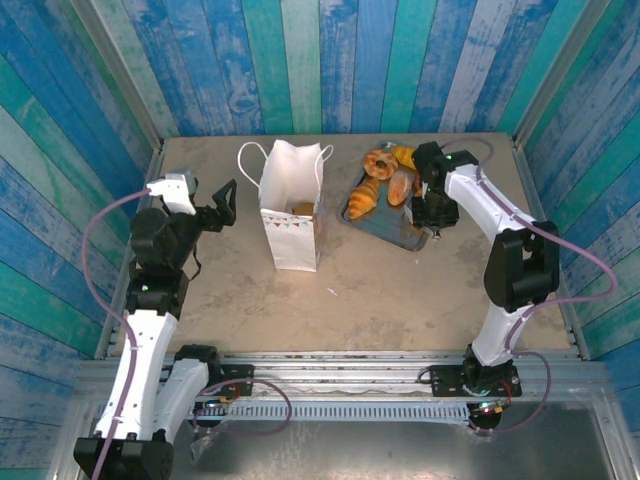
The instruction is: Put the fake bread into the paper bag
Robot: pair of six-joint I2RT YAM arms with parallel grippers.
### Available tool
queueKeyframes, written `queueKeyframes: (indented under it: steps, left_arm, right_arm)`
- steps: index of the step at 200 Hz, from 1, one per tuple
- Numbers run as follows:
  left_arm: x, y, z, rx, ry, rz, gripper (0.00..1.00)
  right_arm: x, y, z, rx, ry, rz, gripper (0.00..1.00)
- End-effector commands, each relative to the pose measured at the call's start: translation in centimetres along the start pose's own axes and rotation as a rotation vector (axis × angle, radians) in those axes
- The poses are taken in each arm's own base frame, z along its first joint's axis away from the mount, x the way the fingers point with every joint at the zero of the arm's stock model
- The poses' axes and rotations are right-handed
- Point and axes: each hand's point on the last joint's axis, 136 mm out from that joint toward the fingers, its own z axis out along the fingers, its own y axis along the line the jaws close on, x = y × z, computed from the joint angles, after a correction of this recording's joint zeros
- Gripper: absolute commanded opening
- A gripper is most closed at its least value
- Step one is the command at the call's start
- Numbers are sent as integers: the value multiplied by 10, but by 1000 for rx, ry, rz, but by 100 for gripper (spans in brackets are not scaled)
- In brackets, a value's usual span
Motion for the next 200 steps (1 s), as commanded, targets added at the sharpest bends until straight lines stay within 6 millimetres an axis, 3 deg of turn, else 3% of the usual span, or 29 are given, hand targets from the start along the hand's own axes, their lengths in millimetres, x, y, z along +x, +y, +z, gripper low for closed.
queueKeyframes:
  steps: [1,68,175,200]
  left_arm:
    - [-3,-1,-1,16,-18,-3,94]
    - [-2,0,0,15,-17,-8,94]
    - [0,4,0,7,-19,-23,94]
    - [3,17,5,-74,30,-119,94]
  right_arm:
    - [-5,3,-1,2,-11,-8,52]
    - [1,3,-2,-1,-11,-7,42]
    - [17,5,-30,-63,-101,-11,37]
    - [24,7,-41,-90,-136,-19,37]
